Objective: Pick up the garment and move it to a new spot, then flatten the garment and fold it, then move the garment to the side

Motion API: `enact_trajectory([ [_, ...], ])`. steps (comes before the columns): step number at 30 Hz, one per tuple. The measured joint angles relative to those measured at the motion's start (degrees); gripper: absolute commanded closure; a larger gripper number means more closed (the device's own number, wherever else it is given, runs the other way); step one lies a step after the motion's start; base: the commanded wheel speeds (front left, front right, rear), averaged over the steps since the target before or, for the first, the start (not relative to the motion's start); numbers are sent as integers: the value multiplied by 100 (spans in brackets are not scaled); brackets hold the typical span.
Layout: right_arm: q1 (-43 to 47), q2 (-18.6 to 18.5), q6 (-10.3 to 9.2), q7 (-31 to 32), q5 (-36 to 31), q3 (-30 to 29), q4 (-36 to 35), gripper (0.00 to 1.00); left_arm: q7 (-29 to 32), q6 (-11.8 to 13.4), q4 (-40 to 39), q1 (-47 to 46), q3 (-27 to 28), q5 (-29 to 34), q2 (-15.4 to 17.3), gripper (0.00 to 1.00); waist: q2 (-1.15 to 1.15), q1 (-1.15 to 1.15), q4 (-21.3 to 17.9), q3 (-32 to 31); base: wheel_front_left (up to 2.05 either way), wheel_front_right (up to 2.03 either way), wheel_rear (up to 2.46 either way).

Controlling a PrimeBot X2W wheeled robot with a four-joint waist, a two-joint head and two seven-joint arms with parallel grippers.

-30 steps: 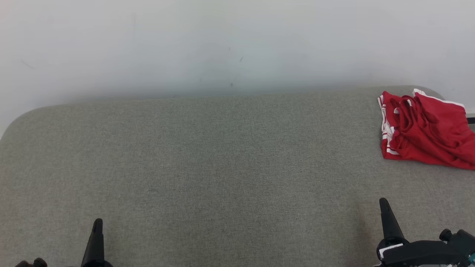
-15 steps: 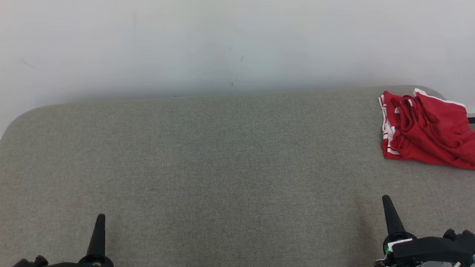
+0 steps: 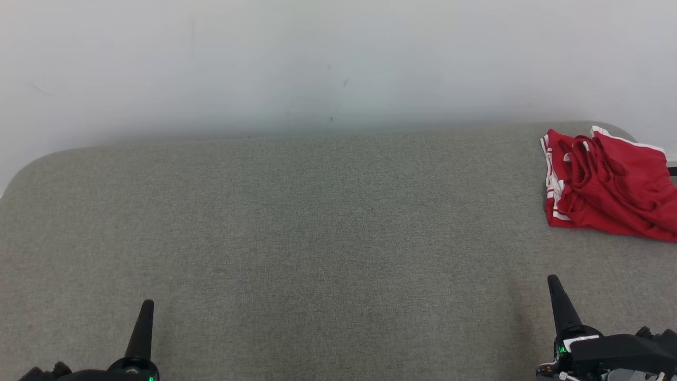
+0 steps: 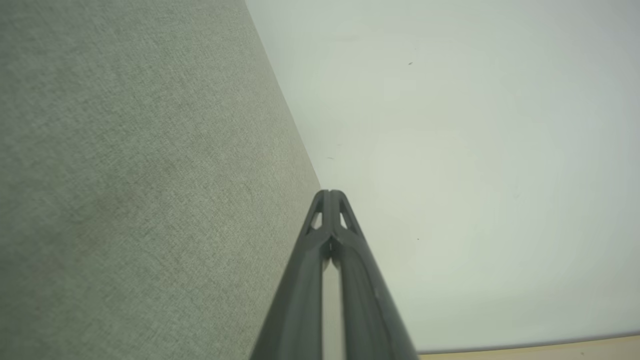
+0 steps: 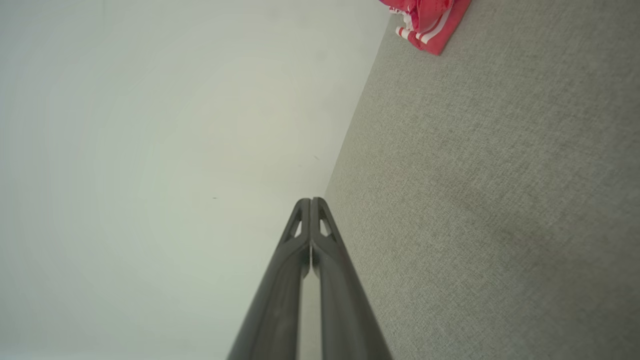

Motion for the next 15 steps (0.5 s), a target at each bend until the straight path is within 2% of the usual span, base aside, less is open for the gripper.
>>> enact_trajectory([
  [15, -66, 14, 0, 153, 645, -96, 14, 100, 169, -1, 41, -112, -15, -682, -3, 100, 0, 0, 10, 12, 0, 0, 0],
])
